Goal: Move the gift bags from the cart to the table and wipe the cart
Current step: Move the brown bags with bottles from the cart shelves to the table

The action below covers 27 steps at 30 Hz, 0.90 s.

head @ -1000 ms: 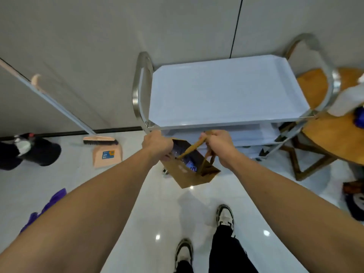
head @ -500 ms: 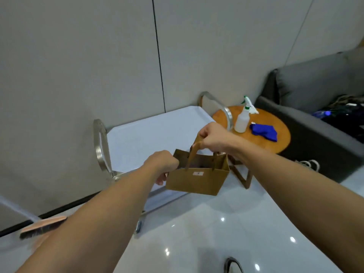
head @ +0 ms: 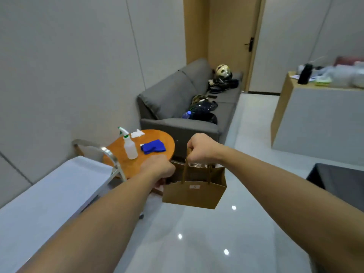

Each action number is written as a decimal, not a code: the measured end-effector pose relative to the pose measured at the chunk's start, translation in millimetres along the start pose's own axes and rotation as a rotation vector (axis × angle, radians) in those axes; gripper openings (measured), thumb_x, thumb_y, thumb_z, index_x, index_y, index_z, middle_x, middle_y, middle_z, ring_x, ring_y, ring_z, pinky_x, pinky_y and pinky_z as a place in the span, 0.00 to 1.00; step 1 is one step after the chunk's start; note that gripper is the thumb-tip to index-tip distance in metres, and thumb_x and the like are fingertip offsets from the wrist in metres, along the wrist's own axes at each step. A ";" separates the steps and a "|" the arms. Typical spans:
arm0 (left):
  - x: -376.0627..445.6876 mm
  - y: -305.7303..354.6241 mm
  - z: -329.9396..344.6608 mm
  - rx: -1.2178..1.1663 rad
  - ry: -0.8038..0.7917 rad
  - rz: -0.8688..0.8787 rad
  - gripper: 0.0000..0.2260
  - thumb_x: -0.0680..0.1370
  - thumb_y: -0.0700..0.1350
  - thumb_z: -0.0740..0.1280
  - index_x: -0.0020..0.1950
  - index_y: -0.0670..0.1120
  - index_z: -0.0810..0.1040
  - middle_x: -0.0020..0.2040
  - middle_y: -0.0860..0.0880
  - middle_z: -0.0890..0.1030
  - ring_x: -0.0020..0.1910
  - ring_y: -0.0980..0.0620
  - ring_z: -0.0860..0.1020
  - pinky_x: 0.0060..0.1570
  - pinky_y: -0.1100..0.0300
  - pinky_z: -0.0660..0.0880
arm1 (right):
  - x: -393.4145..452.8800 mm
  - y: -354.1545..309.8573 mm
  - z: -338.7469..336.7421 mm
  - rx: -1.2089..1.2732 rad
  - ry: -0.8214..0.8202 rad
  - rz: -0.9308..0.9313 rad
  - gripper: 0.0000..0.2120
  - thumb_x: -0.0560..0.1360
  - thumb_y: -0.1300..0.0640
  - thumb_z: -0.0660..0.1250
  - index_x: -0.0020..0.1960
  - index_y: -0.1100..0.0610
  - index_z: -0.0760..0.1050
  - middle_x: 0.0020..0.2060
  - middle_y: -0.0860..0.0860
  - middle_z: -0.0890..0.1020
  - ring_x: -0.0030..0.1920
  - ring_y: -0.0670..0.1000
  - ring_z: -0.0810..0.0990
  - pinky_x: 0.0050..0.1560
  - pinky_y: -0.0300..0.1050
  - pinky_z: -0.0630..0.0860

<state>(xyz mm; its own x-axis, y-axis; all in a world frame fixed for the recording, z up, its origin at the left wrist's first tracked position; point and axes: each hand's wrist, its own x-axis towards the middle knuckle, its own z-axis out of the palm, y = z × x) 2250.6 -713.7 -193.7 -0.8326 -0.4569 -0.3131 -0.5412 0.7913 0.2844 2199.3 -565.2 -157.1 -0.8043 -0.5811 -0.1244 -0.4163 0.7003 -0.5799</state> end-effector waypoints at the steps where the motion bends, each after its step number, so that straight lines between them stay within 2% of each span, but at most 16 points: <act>1: 3.6 28.3 10.5 0.050 0.018 0.040 0.08 0.80 0.47 0.63 0.45 0.45 0.76 0.40 0.45 0.81 0.39 0.49 0.82 0.38 0.59 0.81 | -6.8 24.2 -13.7 0.015 0.041 0.035 0.07 0.68 0.65 0.72 0.33 0.59 0.76 0.31 0.53 0.75 0.35 0.51 0.79 0.38 0.46 0.81; 5: 21.2 133.2 50.9 0.123 0.028 0.154 0.08 0.81 0.49 0.65 0.46 0.46 0.77 0.40 0.46 0.82 0.37 0.50 0.83 0.43 0.56 0.83 | -36.9 119.5 -74.7 0.101 0.241 0.145 0.09 0.71 0.66 0.72 0.35 0.55 0.78 0.33 0.53 0.79 0.37 0.51 0.82 0.37 0.42 0.81; 11: 34.9 279.4 104.4 0.171 0.016 0.325 0.07 0.81 0.48 0.65 0.46 0.47 0.78 0.39 0.47 0.81 0.38 0.50 0.82 0.46 0.54 0.82 | -78.6 254.1 -146.5 0.238 0.538 0.365 0.13 0.72 0.64 0.71 0.32 0.57 0.71 0.32 0.55 0.74 0.33 0.52 0.75 0.35 0.45 0.77; 15: 38.8 363.5 143.2 0.262 -0.006 0.451 0.06 0.81 0.45 0.64 0.46 0.47 0.77 0.40 0.47 0.81 0.36 0.51 0.82 0.38 0.59 0.81 | -103.6 326.2 -166.9 0.425 0.682 0.473 0.16 0.76 0.53 0.73 0.34 0.57 0.74 0.29 0.52 0.76 0.33 0.50 0.76 0.38 0.44 0.75; 17: 42.9 399.6 164.2 0.287 -0.029 0.517 0.06 0.81 0.45 0.64 0.45 0.47 0.76 0.39 0.47 0.81 0.35 0.51 0.82 0.35 0.60 0.80 | -111.6 356.1 -171.3 0.477 0.756 0.525 0.17 0.76 0.51 0.73 0.34 0.57 0.73 0.29 0.52 0.75 0.34 0.50 0.76 0.41 0.47 0.79; 20: 49.5 449.4 198.1 0.304 -0.099 0.607 0.06 0.81 0.45 0.65 0.44 0.46 0.75 0.39 0.47 0.82 0.34 0.50 0.83 0.40 0.56 0.84 | -118.7 389.8 -174.5 0.531 0.852 0.587 0.18 0.76 0.54 0.73 0.32 0.55 0.70 0.27 0.50 0.73 0.32 0.50 0.75 0.48 0.52 0.81; 22: 53.1 482.9 220.8 0.348 -0.159 0.688 0.05 0.79 0.43 0.64 0.44 0.45 0.76 0.39 0.46 0.82 0.33 0.49 0.83 0.40 0.55 0.84 | -121.8 408.8 -177.7 0.526 0.887 0.648 0.18 0.75 0.60 0.72 0.30 0.54 0.68 0.27 0.49 0.71 0.31 0.50 0.73 0.48 0.52 0.81; 24: 53.7 515.4 241.3 0.402 -0.223 0.785 0.04 0.77 0.40 0.63 0.43 0.44 0.76 0.39 0.45 0.82 0.32 0.48 0.83 0.35 0.58 0.82 | -126.9 428.0 -181.7 0.518 0.904 0.727 0.17 0.71 0.67 0.69 0.29 0.55 0.66 0.26 0.49 0.70 0.32 0.50 0.72 0.41 0.52 0.80; 25: 53.5 531.0 250.9 0.428 -0.247 0.836 0.04 0.76 0.40 0.63 0.43 0.44 0.75 0.39 0.45 0.82 0.31 0.48 0.82 0.32 0.59 0.80 | -130.1 437.7 -183.7 0.513 0.912 0.772 0.15 0.68 0.69 0.67 0.30 0.56 0.65 0.26 0.49 0.70 0.31 0.50 0.71 0.36 0.51 0.75; 27: 50.7 559.4 269.9 0.462 -0.292 0.933 0.03 0.75 0.40 0.64 0.41 0.44 0.75 0.39 0.45 0.81 0.31 0.47 0.82 0.31 0.59 0.79 | -137.8 457.2 -184.6 0.512 0.933 0.860 0.11 0.65 0.70 0.64 0.31 0.58 0.65 0.26 0.50 0.67 0.31 0.49 0.68 0.34 0.49 0.66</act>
<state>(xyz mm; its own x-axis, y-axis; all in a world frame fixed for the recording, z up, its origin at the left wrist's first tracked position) 1937.4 -184.6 -295.0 -0.8000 0.4714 -0.3713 0.4393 0.8816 0.1727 2041.5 -88.4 -256.5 -0.7967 0.5907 -0.1276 0.3935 0.3469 -0.8514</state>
